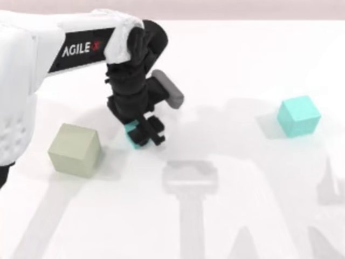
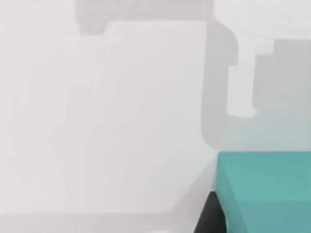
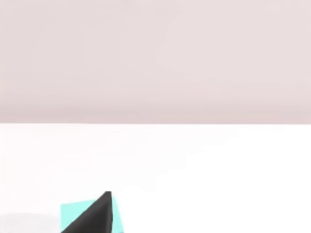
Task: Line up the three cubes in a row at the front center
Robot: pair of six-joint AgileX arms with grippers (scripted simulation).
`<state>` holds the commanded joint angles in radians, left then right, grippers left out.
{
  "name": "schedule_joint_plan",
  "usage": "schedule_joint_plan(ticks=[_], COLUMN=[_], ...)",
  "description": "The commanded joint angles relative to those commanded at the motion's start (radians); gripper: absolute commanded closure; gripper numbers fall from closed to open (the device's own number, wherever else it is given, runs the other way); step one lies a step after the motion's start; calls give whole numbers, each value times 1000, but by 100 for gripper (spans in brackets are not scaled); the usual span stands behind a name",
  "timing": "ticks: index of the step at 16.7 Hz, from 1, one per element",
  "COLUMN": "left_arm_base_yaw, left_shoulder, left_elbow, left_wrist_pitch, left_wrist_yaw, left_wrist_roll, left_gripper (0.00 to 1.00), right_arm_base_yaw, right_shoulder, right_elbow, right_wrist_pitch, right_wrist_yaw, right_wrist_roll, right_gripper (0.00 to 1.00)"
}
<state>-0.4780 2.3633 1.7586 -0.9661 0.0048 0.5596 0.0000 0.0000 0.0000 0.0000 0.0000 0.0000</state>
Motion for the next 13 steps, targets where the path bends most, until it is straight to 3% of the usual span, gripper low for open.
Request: schedule_joint_plan(ticks=[8,13], left_arm_base_yaw=[0,12], left_shoulder=[-38,-74], left_elbow=[10,125], left_wrist_pitch=[-20,-179], left_wrist_yaw=[16,15], left_wrist_roll=[-10,-12], left_gripper=[100,100], right_arm_base_yaw=[0,0], right_shoulder=[0,0], right_elbow=[0,0], right_wrist_pitch=[0,0], right_wrist_yaw=[0,0], right_wrist_roll=[0,0], right_gripper=[0,0])
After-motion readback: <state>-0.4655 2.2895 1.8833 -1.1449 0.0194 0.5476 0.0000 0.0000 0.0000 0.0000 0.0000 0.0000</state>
